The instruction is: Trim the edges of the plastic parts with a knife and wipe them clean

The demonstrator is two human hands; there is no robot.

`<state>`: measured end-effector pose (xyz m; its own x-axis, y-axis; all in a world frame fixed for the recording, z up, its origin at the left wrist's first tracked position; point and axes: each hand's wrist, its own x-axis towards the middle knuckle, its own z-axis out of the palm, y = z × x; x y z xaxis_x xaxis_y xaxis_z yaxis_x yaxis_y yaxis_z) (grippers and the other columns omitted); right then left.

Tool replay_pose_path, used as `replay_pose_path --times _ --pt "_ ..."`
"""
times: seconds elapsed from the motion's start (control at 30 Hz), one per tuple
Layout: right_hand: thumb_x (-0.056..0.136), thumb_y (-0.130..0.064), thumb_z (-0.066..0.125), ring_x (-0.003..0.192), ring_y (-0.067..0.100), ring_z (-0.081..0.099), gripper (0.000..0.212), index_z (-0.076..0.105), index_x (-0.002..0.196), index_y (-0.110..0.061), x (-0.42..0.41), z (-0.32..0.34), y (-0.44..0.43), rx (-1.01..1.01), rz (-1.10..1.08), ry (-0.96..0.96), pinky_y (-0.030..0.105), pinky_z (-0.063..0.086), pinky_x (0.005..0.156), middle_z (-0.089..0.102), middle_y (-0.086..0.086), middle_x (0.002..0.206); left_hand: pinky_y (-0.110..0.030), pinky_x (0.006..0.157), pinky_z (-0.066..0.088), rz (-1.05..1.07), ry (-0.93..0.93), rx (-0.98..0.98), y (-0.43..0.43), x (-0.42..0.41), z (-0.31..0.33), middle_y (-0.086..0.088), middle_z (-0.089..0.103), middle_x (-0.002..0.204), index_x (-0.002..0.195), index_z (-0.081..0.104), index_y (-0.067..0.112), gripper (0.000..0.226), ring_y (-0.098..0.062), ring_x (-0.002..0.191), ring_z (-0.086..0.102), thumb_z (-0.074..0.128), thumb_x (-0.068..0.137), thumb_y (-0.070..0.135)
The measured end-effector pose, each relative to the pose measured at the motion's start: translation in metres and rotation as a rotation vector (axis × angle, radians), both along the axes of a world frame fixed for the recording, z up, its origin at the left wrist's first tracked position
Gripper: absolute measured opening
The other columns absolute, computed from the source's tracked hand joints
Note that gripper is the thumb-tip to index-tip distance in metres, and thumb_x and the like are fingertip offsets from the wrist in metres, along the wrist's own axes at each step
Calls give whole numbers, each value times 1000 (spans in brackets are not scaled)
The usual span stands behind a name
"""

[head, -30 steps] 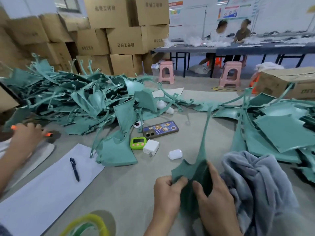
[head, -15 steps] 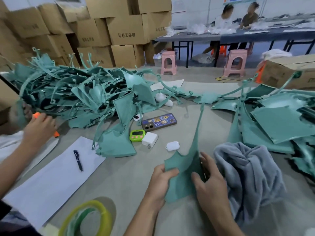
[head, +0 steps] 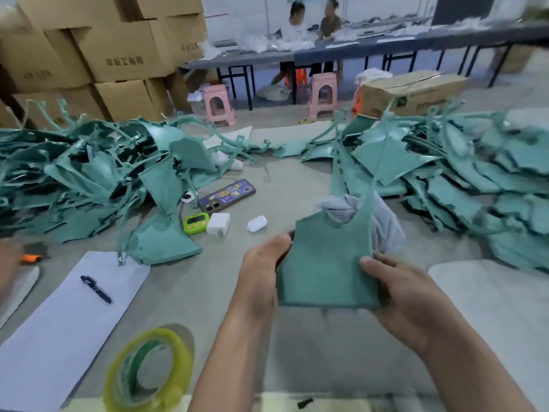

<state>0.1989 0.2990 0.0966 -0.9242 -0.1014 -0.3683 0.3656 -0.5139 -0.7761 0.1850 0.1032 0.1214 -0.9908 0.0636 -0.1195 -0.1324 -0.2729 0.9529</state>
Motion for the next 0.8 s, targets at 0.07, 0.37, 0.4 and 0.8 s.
replay_pose_path --times 0.07,0.37,0.4,0.8 --pt "100 -2 49 97 28 76 26 70 115 0 34 -8 24 -70 -108 -15 36 64 70 76 16 113 -29 84 59 -208 4 23 26 13 2 -9 74 120 119 74 13 34 -22 108 71 51 96 7" --pt "77 6 56 100 40 73 46 65 123 11 254 -87 149 -255 -517 -220 47 64 71 68 30 122 -25 66 56 -714 -100 -242 212 134 -77 -8 76 89 114 71 4 32 -15 70 68 57 92 -15" --pt "77 6 57 97 40 74 45 65 121 10 279 -100 157 -291 -580 -274 47 64 68 69 30 120 -28 70 56 -777 -140 -253 230 154 -90 -7 76 89 113 72 2 31 -16 72 69 57 92 -14" --pt "107 -24 53 120 39 59 34 49 131 0 427 -243 269 -569 -1216 -700 48 48 101 59 23 129 -32 100 42 -1200 -523 -459 298 265 -195 0 55 143 140 54 26 38 -12 129 50 58 102 28"
